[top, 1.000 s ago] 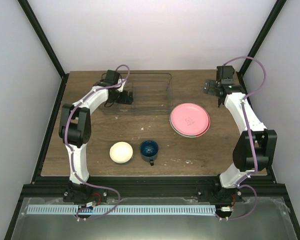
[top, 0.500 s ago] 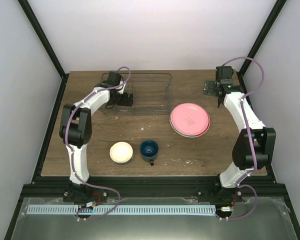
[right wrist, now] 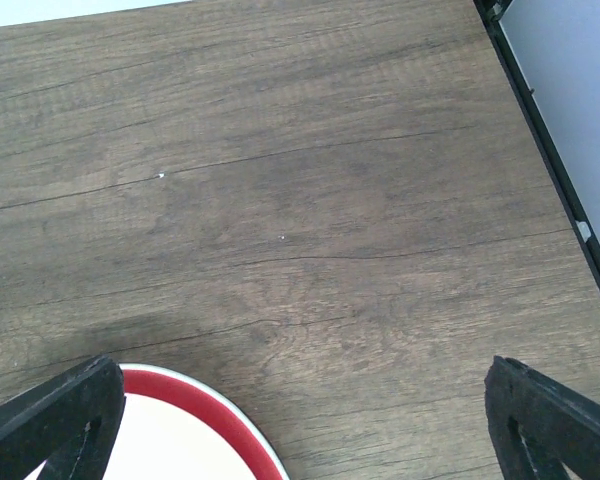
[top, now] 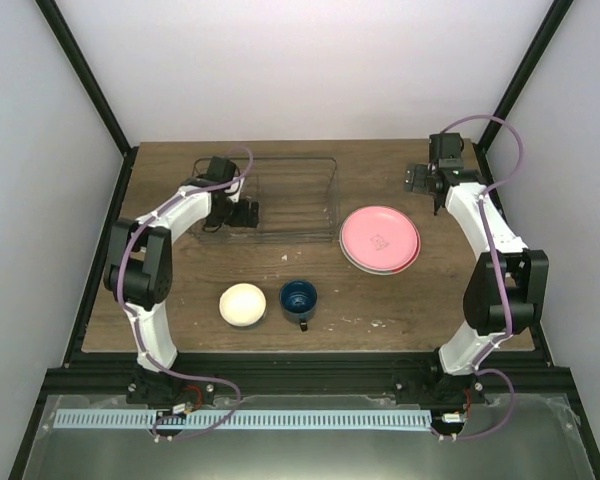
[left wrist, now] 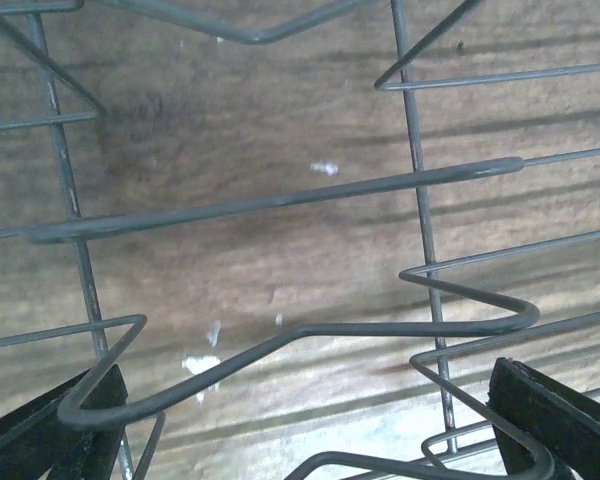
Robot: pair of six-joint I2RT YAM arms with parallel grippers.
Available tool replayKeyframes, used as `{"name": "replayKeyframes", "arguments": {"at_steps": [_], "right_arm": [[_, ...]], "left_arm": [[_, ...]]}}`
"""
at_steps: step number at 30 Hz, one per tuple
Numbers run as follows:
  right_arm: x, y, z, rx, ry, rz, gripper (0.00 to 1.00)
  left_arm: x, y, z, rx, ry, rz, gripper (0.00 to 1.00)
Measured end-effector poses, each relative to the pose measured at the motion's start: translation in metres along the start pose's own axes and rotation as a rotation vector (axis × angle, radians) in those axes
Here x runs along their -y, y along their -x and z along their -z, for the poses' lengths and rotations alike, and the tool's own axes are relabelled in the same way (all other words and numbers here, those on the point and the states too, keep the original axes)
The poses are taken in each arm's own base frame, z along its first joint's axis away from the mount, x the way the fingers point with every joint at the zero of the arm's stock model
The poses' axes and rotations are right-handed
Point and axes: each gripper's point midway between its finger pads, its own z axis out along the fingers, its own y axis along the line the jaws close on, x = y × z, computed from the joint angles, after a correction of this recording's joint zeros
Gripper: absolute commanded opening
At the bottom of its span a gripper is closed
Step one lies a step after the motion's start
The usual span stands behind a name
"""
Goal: Load the mixed dishes into the dish rack
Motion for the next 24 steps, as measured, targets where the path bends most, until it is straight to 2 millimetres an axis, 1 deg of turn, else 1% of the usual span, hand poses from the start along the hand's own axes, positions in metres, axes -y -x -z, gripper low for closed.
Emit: {"name": "replayKeyframes", "arguments": {"at_steps": [5,10,13,24], "right_arm": [[-0.003,0.000,0.000,-0.003,0.016,0.001,1.00],[-0.005,0.007,0.002,0.011,0.030,-0.002,1.00],[-0.006,0.007,0.002,0.011,0.036,-0.002,1.00],[-0.009,0.003,-0.002,-0.003,0.047,0.000,1.00]], "left_arm": [[-0.003,-0.017,0.007,-0.029,0.012,0.005,1.00],[-0.006,-0.029,0.013,-0.045,0.020,0.006,1.00],[-0.007,-0.034,0.016,-0.057,0.025,0.007,1.00],[-0.011,-0.037,0.025,-0.063,0.052,-0.020,1.00]]}}
